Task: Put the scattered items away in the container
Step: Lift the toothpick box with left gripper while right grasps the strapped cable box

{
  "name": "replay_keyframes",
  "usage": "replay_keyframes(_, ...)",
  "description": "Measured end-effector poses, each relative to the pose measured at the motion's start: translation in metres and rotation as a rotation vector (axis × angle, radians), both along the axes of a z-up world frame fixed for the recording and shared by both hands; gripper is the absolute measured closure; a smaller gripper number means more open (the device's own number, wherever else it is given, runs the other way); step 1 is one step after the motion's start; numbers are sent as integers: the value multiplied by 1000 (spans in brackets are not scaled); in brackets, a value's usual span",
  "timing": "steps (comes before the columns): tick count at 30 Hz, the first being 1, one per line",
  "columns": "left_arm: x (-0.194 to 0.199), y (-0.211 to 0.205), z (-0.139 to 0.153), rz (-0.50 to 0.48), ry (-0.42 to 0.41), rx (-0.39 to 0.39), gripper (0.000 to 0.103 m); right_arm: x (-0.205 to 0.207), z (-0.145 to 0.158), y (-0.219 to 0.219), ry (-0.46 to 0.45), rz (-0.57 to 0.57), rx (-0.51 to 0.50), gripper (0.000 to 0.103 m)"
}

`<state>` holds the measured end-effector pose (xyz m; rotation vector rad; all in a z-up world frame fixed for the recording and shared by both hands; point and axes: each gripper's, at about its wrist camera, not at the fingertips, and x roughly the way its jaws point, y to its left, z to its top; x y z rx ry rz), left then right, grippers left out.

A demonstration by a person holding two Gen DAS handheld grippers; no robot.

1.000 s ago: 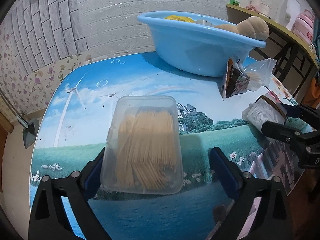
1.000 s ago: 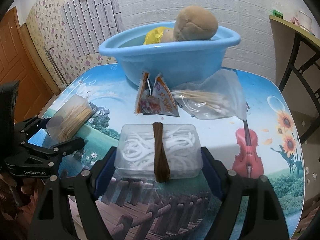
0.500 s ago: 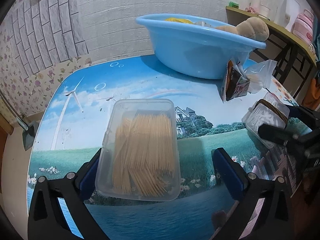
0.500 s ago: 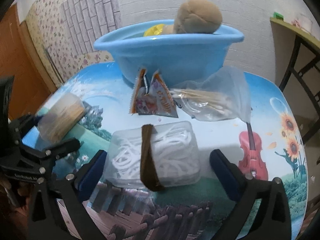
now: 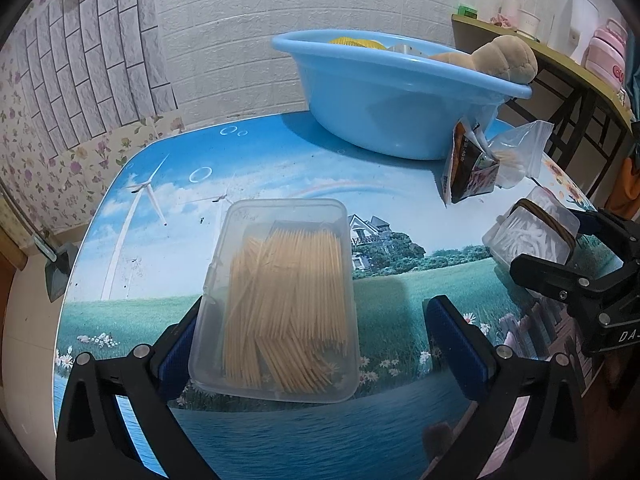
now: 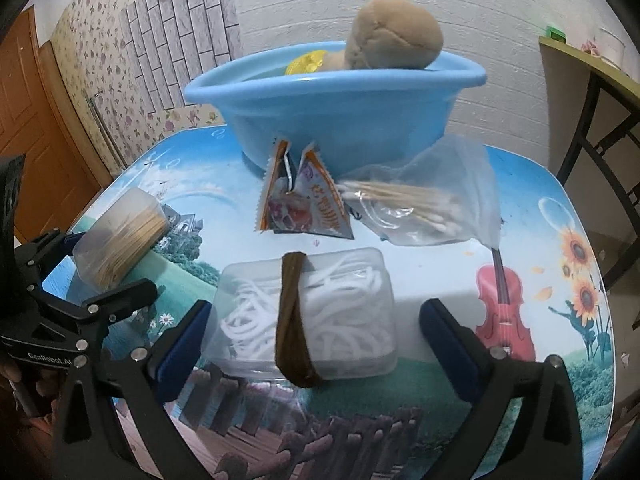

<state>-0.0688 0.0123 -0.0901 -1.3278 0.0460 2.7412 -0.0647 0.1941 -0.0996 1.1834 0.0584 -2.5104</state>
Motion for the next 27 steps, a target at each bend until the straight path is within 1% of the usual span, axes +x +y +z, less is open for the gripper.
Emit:
replay_keyframes(8, 1, 0, 0, 0, 0, 0, 0, 2, 0, -7, 1, 1, 12, 0)
replay_keyframes(27, 1, -1, 1, -1, 6, 2, 0, 4, 1, -6, 3, 2, 3, 0)
